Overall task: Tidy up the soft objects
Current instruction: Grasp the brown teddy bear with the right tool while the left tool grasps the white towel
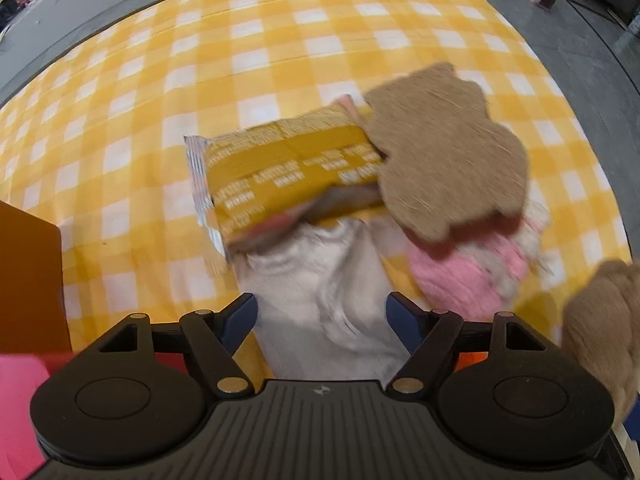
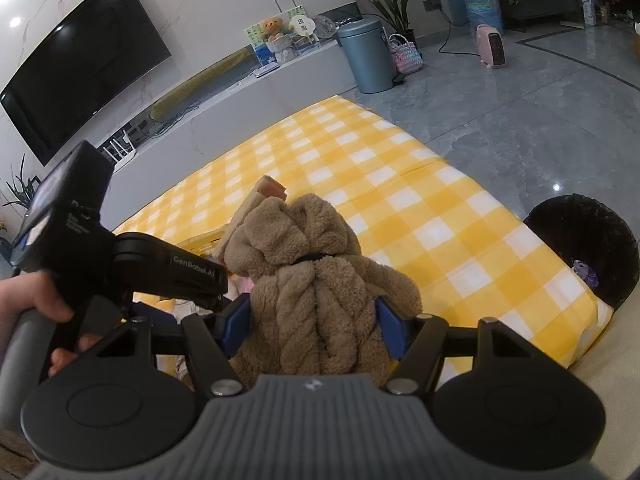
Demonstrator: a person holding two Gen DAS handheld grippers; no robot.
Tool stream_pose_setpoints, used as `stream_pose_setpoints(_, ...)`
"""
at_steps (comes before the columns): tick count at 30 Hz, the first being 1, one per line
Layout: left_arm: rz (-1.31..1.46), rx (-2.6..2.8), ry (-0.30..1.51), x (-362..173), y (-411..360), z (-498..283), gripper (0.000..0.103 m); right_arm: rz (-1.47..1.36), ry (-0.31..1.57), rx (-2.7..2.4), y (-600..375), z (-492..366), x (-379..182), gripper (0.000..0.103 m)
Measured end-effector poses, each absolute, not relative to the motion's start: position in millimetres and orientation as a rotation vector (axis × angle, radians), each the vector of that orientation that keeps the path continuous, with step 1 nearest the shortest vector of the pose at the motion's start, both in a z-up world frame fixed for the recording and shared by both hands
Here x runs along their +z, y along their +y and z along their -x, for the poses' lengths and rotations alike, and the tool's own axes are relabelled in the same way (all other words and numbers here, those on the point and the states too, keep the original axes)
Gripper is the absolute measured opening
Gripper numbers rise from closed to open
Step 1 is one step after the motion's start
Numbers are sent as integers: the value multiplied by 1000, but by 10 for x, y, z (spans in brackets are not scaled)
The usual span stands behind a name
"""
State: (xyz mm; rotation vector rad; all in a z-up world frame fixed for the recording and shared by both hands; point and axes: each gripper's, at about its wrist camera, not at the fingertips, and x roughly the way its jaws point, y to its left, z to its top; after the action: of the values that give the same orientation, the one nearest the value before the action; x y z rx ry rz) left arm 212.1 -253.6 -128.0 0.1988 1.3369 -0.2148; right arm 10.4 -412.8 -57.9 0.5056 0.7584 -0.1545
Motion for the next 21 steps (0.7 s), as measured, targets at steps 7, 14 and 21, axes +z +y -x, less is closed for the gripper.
stream_pose_setpoints(7,-142,-237,1354,-1344,-2406,-2188,80,-497,764,-156,-4122,-108,-583,66)
stream_pose_setpoints(14,-173,-216,1318,-1252,-2349,-2131,40,-492,765,-158,-4104,-114,-587,66)
stream_pose_setpoints(21,-183,-211,1312,-1130,-2339,-2011,17,-485,768,-156,-4081,-123,-586,66)
